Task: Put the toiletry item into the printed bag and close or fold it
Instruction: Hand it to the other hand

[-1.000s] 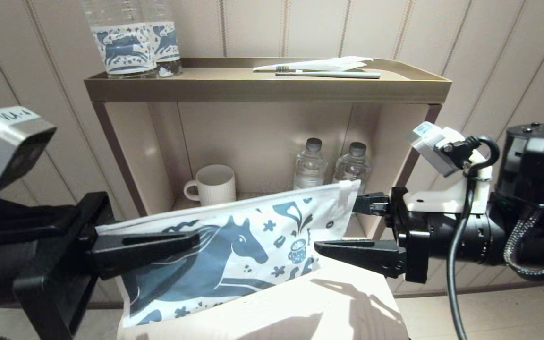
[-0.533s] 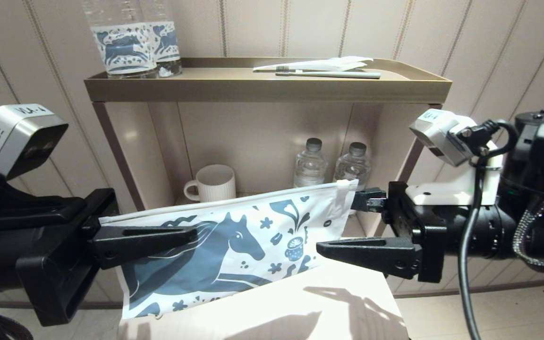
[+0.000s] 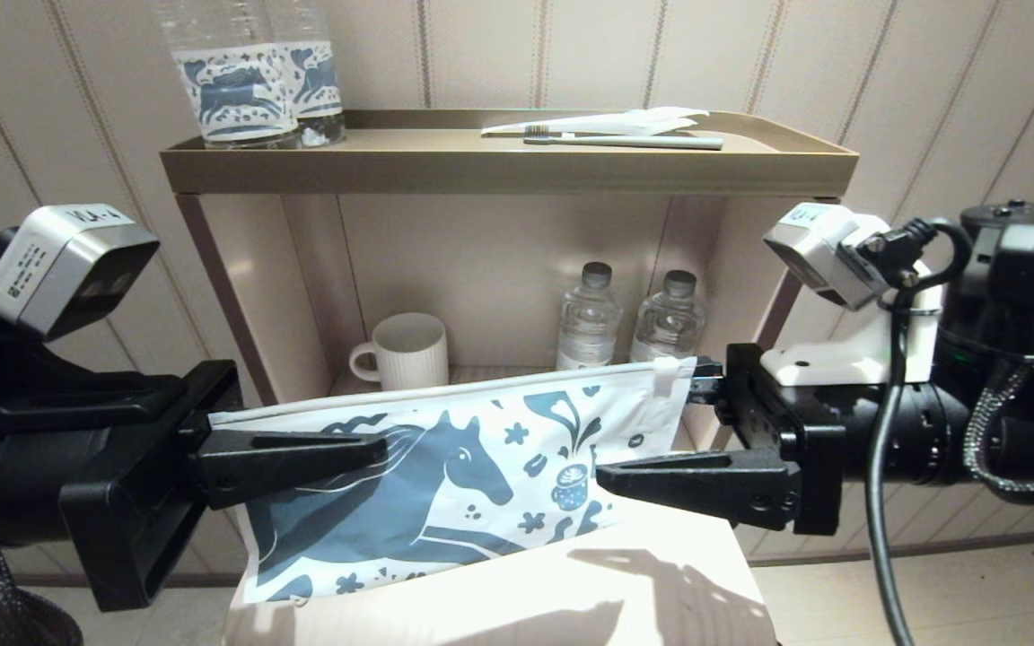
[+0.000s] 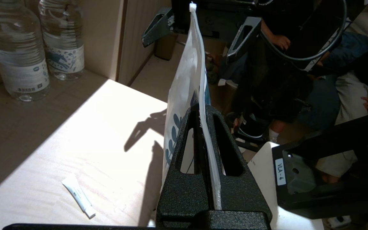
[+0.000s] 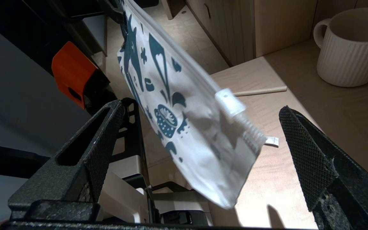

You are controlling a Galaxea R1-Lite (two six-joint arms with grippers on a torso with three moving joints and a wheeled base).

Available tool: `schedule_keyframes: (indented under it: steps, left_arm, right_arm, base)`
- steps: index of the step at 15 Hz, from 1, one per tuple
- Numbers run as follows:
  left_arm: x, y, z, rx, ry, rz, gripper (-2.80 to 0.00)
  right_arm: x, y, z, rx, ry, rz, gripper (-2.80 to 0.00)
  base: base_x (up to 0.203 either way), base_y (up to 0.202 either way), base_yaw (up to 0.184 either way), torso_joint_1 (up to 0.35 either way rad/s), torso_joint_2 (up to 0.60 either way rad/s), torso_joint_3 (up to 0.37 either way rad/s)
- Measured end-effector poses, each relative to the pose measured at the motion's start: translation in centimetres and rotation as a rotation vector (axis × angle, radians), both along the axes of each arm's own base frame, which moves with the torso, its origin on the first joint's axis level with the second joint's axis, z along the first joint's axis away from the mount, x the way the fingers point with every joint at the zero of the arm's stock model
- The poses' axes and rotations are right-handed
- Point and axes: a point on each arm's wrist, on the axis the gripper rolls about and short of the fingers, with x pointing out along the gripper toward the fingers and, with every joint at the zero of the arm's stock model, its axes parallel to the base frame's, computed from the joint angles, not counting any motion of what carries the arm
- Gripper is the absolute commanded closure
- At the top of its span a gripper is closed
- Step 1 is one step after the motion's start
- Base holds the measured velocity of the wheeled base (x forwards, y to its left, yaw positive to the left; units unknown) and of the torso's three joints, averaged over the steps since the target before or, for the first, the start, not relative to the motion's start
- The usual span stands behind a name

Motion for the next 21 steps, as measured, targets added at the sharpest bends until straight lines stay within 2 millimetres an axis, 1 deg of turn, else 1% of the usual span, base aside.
schedule_keyframes:
  steps: [6, 7, 8, 16, 21]
  left_arm:
    - [0.1, -0.05, -0.28, 0.005, 0.009, 0.0, 0.0]
    - [0.1, -0.05, -0.29, 0.006, 0.008, 0.0, 0.0]
    - [0.09, -0.05, -0.32, 0.006, 0.008, 0.0, 0.0]
    - [0.02, -0.11, -0.36, 0.007, 0.006, -0.007, 0.0]
    - [0.05, -0.55, -0.81, 0.017, 0.022, -0.029, 0.0]
  right_arm:
    - [0.36, 0.25, -0.16, -0.004, 0.006, 0.001, -2.8]
    - [0.39, 0.27, -0.2, -0.004, 0.008, 0.001, -2.29]
    - [0.41, 0.28, -0.22, -0.006, 0.005, 0.001, 0.0]
    - [0.21, 0.25, -0.32, -0.008, 0.004, 0.01, 0.0]
    - [0.08, 0.22, -0.23, -0.006, -0.001, 0.011, 0.0]
  base:
    - [0.0, 0.0, 0.0, 0.0, 0.0, 0.0]
    - [0.0, 0.0, 0.0, 0.0, 0.0, 0.0]
    - [0.0, 0.0, 0.0, 0.0, 0.0, 0.0]
    - [0.0, 0.0, 0.0, 0.0, 0.0, 0.0]
    - [0.0, 0.0, 0.0, 0.0, 0.0, 0.0]
